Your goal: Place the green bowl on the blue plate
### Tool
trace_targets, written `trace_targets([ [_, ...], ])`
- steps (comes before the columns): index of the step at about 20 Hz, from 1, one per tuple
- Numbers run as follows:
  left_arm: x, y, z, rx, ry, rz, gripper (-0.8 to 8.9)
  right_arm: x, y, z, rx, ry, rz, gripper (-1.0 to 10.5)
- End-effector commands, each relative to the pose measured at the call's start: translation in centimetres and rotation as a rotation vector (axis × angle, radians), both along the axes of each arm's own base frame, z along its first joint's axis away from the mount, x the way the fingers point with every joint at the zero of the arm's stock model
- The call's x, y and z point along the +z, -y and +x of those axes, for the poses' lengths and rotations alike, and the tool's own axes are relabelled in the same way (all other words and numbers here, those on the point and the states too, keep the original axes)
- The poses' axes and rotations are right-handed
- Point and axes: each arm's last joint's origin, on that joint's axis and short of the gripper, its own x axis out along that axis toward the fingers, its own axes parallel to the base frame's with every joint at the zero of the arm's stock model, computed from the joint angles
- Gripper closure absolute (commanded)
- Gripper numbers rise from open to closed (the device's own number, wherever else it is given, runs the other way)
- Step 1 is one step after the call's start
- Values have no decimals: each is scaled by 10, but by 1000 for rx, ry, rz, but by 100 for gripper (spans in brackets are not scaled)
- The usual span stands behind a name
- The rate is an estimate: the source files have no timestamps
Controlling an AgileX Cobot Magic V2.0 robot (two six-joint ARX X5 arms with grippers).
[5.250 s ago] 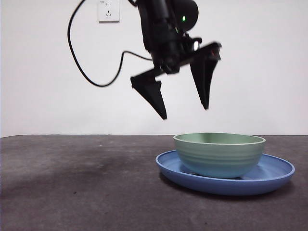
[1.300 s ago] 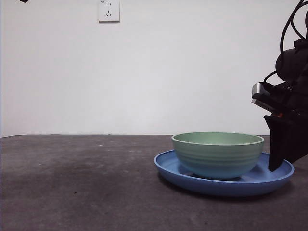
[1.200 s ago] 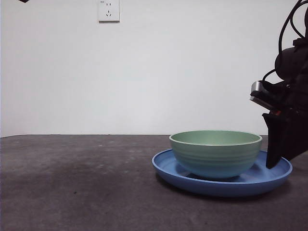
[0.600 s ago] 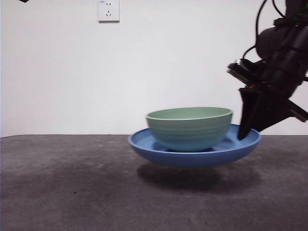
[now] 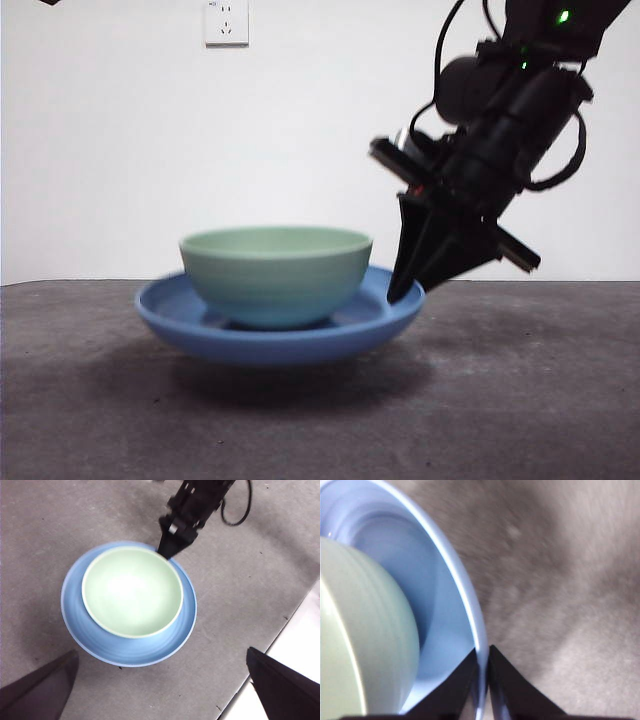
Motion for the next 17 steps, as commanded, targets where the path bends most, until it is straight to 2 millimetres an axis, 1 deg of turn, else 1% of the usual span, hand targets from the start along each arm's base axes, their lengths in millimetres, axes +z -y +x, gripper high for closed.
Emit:
trace_targets([
  [1,3,1,1,-7,11,-9,251,-9,-6,7,-14,-26,7,936],
  [6,3,1,1,-7,11,-9,251,-30,-7,11,-16,-89,-19,936],
  [13,3,1,1,-7,11,-9,251,-29,-6,12,-21,-87,-20,931],
  [14,3,1,1,-7,11,-9,251,-26,-4,13,-28,-88,-19,893],
  [16,3,1,1,-7,11,-9,251,-15,-1,16,-31,-82,-20,684],
  [17,3,1,1,-7,12,-9,251,-8,0,17,-22,-69,-24,607],
])
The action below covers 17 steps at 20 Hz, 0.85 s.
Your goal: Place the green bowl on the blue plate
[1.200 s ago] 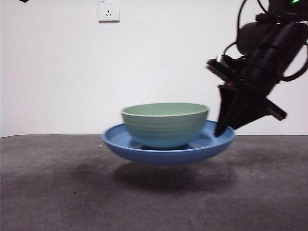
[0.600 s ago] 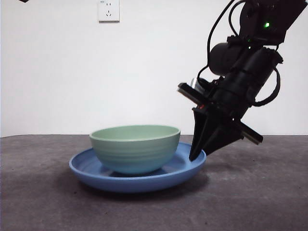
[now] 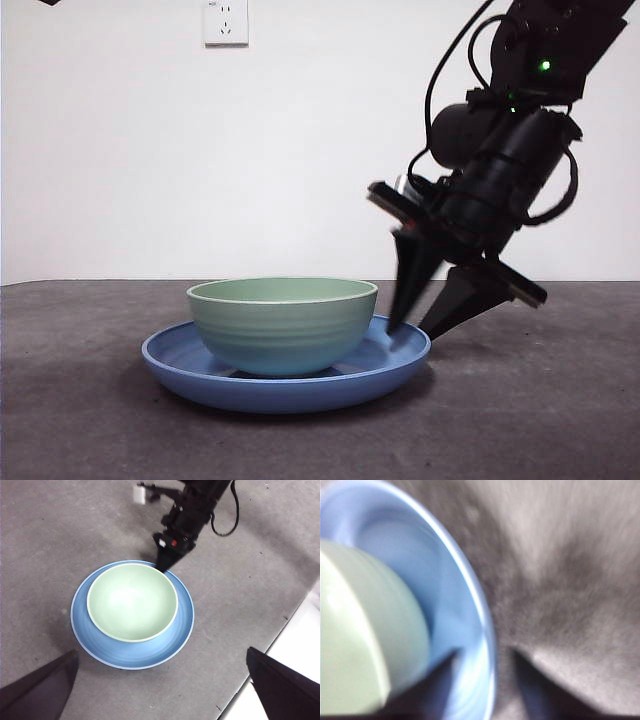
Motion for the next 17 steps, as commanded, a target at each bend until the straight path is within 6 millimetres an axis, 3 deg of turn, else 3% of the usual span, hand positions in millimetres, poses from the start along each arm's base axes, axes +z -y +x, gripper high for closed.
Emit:
trace_targets([
  [1,3,1,0,-7,11,-10,251,20,1,7,11,46,-8,594],
  [5,3,1,0,-7,11,-9,251,68,15,-1,0,119,-198,546],
  [8,2,1,0,-7,5,-5,251,113,27,-25,-10,206,-226,451],
  [13,1,1,-2,-10,-17,5,251,189,52,-106,-48,395,-296,449],
  [17,4,-4,-8,2,-12,-25,251,227,81,-189,-76,497,-296,367],
])
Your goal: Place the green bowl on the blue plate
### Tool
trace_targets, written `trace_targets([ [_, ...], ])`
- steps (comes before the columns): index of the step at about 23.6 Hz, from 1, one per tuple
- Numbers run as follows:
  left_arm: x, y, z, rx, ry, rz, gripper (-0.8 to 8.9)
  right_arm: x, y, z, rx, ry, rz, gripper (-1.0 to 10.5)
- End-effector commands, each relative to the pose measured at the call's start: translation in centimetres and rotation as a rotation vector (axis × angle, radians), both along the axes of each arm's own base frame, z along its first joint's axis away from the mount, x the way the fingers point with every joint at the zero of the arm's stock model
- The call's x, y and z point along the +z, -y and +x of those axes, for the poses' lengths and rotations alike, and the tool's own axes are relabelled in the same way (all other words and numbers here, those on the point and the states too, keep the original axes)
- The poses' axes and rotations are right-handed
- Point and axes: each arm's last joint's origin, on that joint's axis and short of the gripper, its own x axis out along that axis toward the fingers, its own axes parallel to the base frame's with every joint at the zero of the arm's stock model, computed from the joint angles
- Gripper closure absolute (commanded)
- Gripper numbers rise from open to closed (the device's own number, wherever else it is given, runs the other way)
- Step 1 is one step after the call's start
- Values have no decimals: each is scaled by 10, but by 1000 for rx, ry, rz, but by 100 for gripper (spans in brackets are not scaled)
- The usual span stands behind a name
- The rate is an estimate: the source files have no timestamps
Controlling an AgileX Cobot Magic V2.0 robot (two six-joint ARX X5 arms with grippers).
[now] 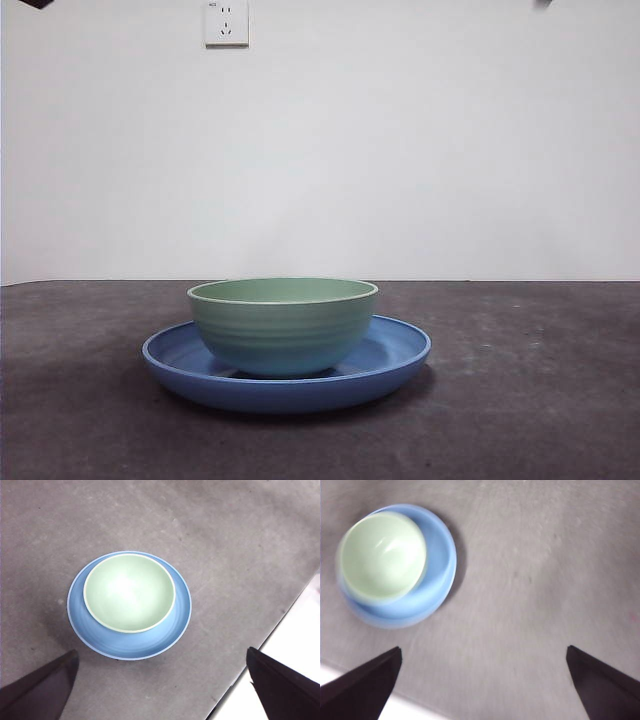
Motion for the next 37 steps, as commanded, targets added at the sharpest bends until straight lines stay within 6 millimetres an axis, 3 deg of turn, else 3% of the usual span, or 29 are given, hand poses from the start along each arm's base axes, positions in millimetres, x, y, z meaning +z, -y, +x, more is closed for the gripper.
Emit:
trace_targets([
  [1,6,-3,-5,1,18,-37,251,17,15,-39,4,69,21,367],
  [6,14,-15,-20,12,63,-97,251,31,54,-124,1,254,146,369],
  [10,20,-25,-32,23,102,-157,252,31,69,-155,3,352,195,369],
  [13,22,-30,-37,24,121,-174,280,31,70,-159,32,349,225,369],
  [14,22,-30,-38,26,119,-177,412,31,70,-159,32,349,225,450],
  [15,21,-30,-38,25,117,-174,706,31,70,-158,35,351,221,721],
  [16,21,-30,-38,25,116,-173,784,31,70,-158,38,352,219,968],
  [17,21,-30,-38,25,116,-173,795,31,70,-158,46,357,212,924],
  [37,22,-32,-39,30,126,-181,794,31,70,-159,50,360,209,927],
])
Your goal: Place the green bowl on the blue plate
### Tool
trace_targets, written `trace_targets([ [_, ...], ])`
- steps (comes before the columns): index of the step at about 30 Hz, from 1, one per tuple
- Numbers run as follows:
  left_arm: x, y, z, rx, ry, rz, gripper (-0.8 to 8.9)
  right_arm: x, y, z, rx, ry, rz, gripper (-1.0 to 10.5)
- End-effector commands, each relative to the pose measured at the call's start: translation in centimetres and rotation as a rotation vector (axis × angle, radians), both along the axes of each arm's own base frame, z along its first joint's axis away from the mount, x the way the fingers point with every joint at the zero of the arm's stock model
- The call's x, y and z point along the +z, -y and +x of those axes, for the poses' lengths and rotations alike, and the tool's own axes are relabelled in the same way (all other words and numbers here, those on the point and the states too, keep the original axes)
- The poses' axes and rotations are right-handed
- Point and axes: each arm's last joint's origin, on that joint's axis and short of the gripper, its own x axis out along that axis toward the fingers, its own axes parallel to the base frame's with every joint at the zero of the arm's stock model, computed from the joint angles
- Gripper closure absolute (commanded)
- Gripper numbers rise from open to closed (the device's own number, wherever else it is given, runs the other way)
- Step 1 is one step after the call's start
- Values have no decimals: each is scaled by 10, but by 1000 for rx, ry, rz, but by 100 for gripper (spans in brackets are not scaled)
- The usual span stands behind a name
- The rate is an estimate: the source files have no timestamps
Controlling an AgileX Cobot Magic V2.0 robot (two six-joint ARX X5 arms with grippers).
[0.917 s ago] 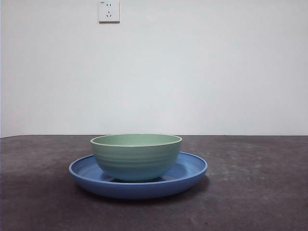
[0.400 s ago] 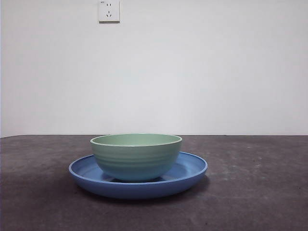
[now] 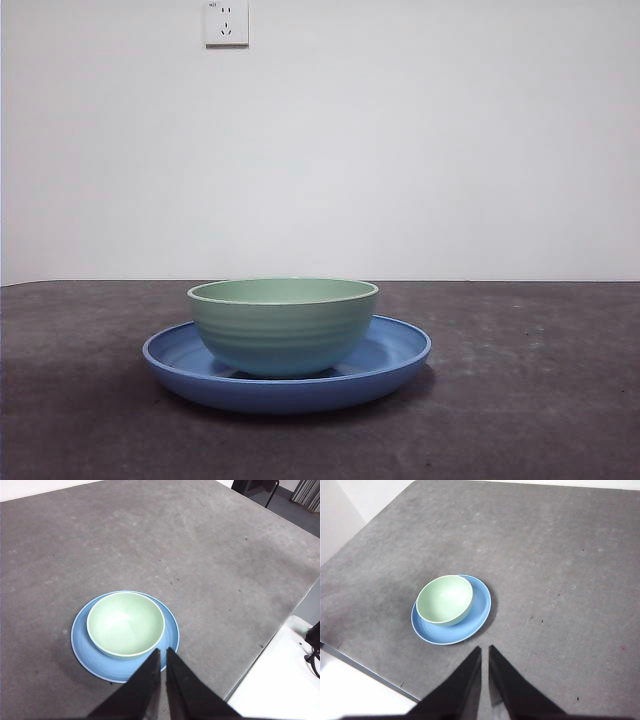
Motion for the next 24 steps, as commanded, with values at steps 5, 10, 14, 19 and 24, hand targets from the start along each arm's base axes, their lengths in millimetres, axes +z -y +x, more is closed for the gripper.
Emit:
trace_targets([
  [5,3,-11,3,129,34,-32,794,-4,2,-4,11,-53,-35,927],
  [10,-29,-28,10,336,220,-51,794,-4,2,-4,11,-53,-35,927],
  [14,-79,-43,15,553,367,-97,794,-4,2,-4,11,-53,-35,927],
  [19,-137,-55,17,790,379,-130,794,-4,2,-4,11,-53,-35,927],
  [24,-175,-58,22,849,326,-146,794,-4,2,-4,11,-53,-35,927],
])
